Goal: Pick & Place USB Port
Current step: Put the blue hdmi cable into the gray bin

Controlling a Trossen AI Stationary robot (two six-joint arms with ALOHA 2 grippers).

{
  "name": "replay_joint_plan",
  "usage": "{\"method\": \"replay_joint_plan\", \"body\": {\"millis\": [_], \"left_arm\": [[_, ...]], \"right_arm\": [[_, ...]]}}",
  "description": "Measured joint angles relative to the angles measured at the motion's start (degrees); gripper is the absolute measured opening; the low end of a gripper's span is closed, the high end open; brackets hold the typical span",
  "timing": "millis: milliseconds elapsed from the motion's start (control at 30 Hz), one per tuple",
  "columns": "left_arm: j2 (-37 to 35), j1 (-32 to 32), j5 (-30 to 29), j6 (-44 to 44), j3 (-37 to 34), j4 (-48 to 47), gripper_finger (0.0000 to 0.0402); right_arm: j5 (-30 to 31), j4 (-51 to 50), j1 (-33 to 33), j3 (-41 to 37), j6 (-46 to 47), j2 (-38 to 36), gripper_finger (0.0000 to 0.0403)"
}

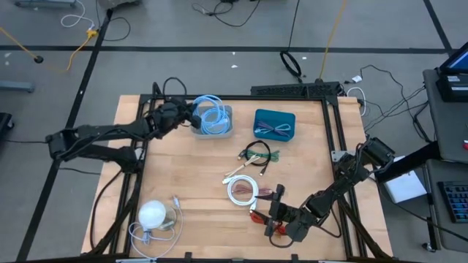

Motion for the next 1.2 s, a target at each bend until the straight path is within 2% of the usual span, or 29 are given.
{"method": "replay_joint_plan", "body": {"millis": [500,900,1200], "left_arm": [[13.92,-0.15,0.99,-0.92,-0.06,6.39,0.0012],[14.78,0.25,0.69,-1.27,-0.06,5.95,0.0012],[14.76,0.51,-1.24,-1.32,-0.06,0.49,0.0012]], "right_arm": [[-0.04,-0.03,-0.01,0.00,-0.04,0.00,0.0224],[-0.13,-0.03,-0.01,0.00,-0.07,0.00,0.0224],[-0.13,-0.03,-0.01,0.00,0.00,0.02,0.0224]]}}
